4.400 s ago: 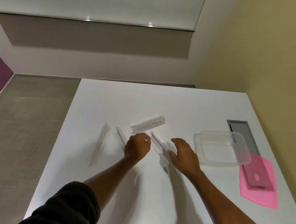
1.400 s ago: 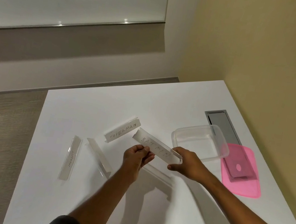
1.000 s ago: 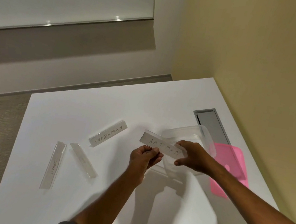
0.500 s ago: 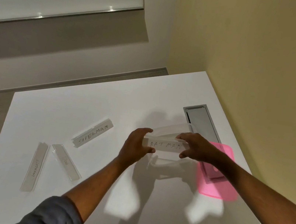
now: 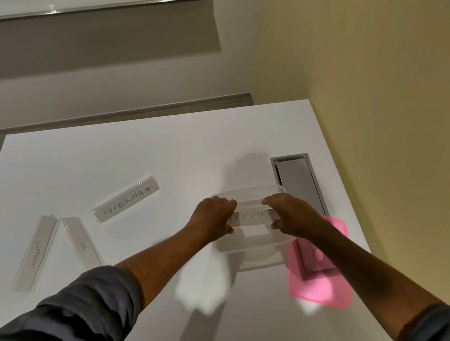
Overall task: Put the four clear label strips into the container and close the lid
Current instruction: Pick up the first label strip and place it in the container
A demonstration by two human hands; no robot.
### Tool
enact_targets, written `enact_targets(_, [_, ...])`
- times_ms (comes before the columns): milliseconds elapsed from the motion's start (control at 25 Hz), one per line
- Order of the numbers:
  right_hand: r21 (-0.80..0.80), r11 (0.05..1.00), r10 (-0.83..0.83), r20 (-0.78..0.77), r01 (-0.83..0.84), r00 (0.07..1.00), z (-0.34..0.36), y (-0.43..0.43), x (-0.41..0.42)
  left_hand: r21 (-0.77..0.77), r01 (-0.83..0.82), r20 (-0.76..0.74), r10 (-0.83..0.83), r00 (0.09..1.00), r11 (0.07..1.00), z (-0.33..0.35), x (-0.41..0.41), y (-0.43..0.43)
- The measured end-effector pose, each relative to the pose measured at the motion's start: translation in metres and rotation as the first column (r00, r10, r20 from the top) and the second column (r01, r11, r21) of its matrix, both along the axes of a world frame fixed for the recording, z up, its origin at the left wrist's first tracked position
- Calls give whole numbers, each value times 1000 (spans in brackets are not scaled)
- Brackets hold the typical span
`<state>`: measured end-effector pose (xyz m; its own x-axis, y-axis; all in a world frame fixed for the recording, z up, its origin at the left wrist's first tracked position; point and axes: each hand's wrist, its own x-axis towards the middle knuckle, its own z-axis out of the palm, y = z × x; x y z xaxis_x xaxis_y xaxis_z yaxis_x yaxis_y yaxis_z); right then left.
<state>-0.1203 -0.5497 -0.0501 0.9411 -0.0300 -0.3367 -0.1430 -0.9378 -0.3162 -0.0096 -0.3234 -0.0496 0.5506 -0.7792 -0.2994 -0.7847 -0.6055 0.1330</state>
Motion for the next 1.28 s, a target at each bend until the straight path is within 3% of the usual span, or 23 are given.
enact_targets(160, [-205,974,103,32,-94,994,-13,6,11,31,-65,-27,66,997,997,-11,-6,-9])
enact_targets(400, [-325,941,111,38,-93,993,-35,17,15,55,-108,-33,110,993,993,-28,-12,-19])
enact_targets(1280, [-269,963,37,132,0,991,-64,25,19,65,-156,57,152,987,986,-67,-10,-31])
